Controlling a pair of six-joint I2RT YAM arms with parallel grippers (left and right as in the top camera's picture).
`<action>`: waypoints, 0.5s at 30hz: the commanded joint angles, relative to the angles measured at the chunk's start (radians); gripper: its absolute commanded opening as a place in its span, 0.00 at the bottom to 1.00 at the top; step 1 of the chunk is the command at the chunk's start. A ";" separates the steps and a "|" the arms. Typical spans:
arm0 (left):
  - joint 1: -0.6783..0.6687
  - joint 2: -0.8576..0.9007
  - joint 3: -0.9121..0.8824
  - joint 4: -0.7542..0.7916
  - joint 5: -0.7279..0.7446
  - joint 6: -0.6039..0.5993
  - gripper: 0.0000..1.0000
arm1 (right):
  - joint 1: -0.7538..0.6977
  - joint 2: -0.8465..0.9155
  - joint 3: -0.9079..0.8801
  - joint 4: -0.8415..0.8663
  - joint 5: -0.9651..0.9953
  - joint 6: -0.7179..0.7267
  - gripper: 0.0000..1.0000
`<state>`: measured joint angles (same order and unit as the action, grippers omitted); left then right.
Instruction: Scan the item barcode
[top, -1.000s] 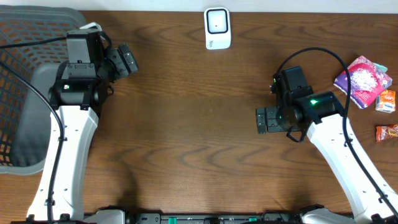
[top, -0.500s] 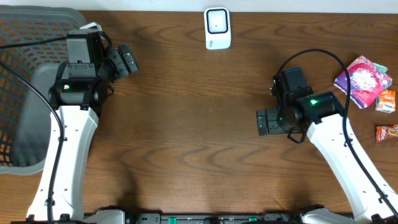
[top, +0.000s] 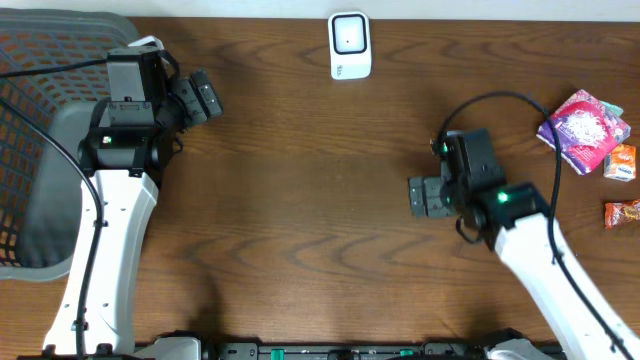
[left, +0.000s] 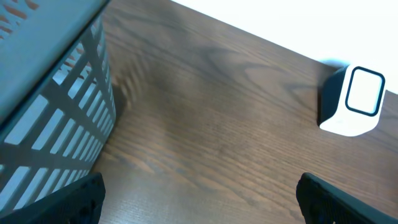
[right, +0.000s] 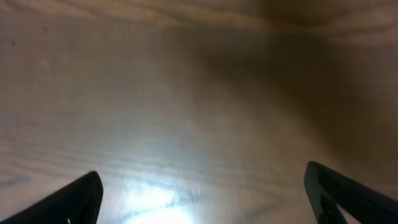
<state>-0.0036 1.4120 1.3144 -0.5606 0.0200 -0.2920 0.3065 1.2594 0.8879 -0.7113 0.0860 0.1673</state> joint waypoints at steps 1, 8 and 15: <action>0.000 0.005 0.012 0.000 -0.005 -0.002 0.98 | 0.007 -0.085 -0.122 0.080 0.001 -0.019 0.99; 0.000 0.005 0.012 0.000 -0.005 -0.002 0.98 | -0.035 -0.322 -0.382 0.336 -0.044 -0.019 0.99; 0.000 0.005 0.012 0.000 -0.005 -0.002 0.98 | -0.135 -0.537 -0.603 0.567 -0.120 -0.019 0.99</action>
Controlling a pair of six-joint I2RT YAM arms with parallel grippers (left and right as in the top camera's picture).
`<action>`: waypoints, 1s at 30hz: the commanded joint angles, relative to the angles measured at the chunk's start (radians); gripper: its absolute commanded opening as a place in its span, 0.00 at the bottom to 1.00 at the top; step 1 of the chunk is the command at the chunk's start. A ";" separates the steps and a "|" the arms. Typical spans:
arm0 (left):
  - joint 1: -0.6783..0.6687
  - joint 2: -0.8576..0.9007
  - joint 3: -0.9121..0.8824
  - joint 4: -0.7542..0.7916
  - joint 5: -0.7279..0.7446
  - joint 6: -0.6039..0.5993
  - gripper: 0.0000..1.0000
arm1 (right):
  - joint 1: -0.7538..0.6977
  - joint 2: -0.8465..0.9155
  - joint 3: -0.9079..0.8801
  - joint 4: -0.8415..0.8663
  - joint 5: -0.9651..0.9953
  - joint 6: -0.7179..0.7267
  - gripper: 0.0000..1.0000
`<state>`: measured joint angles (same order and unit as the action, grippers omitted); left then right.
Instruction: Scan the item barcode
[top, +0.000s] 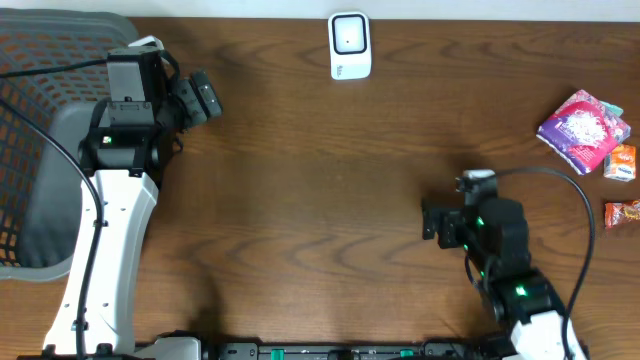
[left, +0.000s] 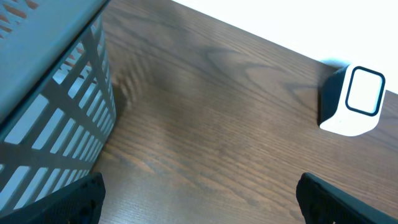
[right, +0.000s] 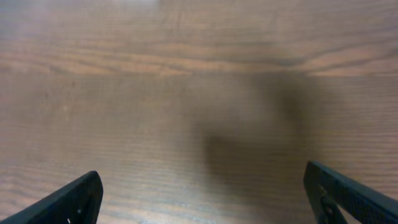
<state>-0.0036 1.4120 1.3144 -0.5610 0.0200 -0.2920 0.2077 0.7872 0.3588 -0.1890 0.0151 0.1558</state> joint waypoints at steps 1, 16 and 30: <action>0.000 0.005 0.012 0.000 -0.005 -0.002 0.98 | -0.048 -0.089 -0.101 0.071 -0.055 -0.008 0.99; 0.000 0.005 0.012 0.000 -0.005 -0.002 0.98 | -0.111 -0.403 -0.353 0.307 -0.097 0.003 0.99; 0.000 0.005 0.012 0.000 -0.005 -0.002 0.98 | -0.154 -0.730 -0.353 0.116 -0.077 0.003 0.99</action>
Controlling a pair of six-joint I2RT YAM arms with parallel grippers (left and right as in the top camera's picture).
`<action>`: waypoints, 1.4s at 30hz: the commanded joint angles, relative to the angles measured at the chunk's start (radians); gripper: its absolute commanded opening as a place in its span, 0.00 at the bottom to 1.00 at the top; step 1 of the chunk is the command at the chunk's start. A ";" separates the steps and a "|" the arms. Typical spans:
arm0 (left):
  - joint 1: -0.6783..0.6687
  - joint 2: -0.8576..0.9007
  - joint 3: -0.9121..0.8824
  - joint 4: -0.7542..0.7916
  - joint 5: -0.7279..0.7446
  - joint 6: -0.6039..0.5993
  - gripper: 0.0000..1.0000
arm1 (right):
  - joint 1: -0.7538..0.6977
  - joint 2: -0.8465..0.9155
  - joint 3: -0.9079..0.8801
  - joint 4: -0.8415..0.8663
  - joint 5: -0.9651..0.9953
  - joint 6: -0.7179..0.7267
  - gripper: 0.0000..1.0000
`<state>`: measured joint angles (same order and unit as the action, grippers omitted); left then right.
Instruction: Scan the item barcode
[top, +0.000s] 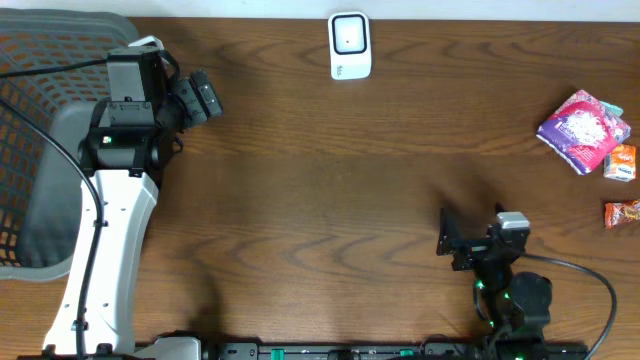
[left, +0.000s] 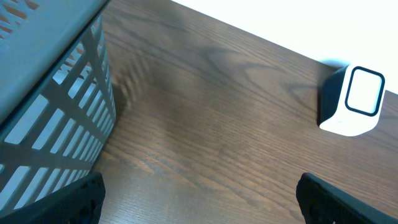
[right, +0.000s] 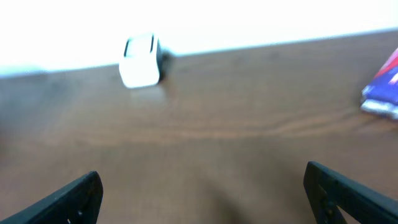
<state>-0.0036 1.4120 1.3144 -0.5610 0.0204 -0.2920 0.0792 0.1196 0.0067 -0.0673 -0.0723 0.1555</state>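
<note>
The white barcode scanner (top: 349, 45) stands at the far edge of the table; it also shows in the left wrist view (left: 351, 101) and, blurred, in the right wrist view (right: 140, 61). A pink-purple packet (top: 584, 130) lies at the far right, its edge visible as a blue-pink shape (right: 382, 93). My left gripper (top: 205, 97) hangs open and empty by the basket, pointing toward the scanner (left: 199, 202). My right gripper (top: 450, 240) is open and empty near the front edge, well left of the packet (right: 202, 196).
A grey mesh basket (top: 40, 150) fills the left side, its slatted wall close to my left fingers (left: 56, 118). Two small orange packets (top: 621, 162) (top: 622, 213) lie at the right edge near the purple packet.
My right arm has drawn back toward the front edge, and its camera now looks level across the table at the scanner instead of down at the wood. The left arm has not moved.
My right gripper was open over the mid-right of the table, facing the wood. Then it was nearer the front, still open and empty. Now the arm is folded at the front edge. The left gripper stayed open by the basket throughout.
</note>
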 joint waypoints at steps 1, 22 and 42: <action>0.000 0.005 0.012 0.000 -0.005 -0.002 0.98 | -0.031 -0.085 -0.001 -0.006 0.010 0.004 0.99; 0.000 0.005 0.012 0.000 -0.005 -0.002 0.98 | -0.040 -0.115 -0.001 -0.004 0.014 -0.019 0.99; 0.000 0.005 0.012 0.000 -0.005 -0.002 0.98 | -0.105 -0.115 -0.001 -0.004 0.014 -0.019 0.99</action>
